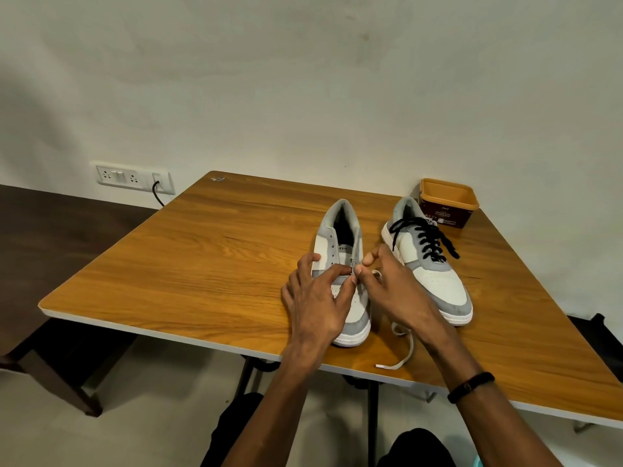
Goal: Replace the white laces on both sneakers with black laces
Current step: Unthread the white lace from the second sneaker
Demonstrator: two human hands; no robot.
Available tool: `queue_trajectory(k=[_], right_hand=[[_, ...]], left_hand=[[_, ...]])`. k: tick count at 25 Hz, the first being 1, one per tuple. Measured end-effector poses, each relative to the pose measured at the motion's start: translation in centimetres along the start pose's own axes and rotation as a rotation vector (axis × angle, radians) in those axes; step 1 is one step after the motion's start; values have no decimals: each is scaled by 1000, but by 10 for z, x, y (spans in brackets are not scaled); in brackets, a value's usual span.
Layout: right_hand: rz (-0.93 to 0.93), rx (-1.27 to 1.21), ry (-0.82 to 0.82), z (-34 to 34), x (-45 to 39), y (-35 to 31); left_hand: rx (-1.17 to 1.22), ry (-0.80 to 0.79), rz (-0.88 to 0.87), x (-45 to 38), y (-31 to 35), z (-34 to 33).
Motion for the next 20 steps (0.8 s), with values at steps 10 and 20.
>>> queue_trajectory(k=[10, 20], right_hand=[[33, 63, 32, 29, 6, 5], [-16, 197, -209, 53, 28, 17]], left_hand=[[37, -13, 22, 1, 1, 0], [5, -18, -406, 32, 70, 19]])
Point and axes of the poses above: each hand's wrist, its own x-axis away from the middle knuckle, its own z-axis out of the back of the hand, y = z × x, the point moved 10 cm from there along -x, towards the middle knuckle, and after that the axes turned 10 degrees about x, right-handed, at the moved point
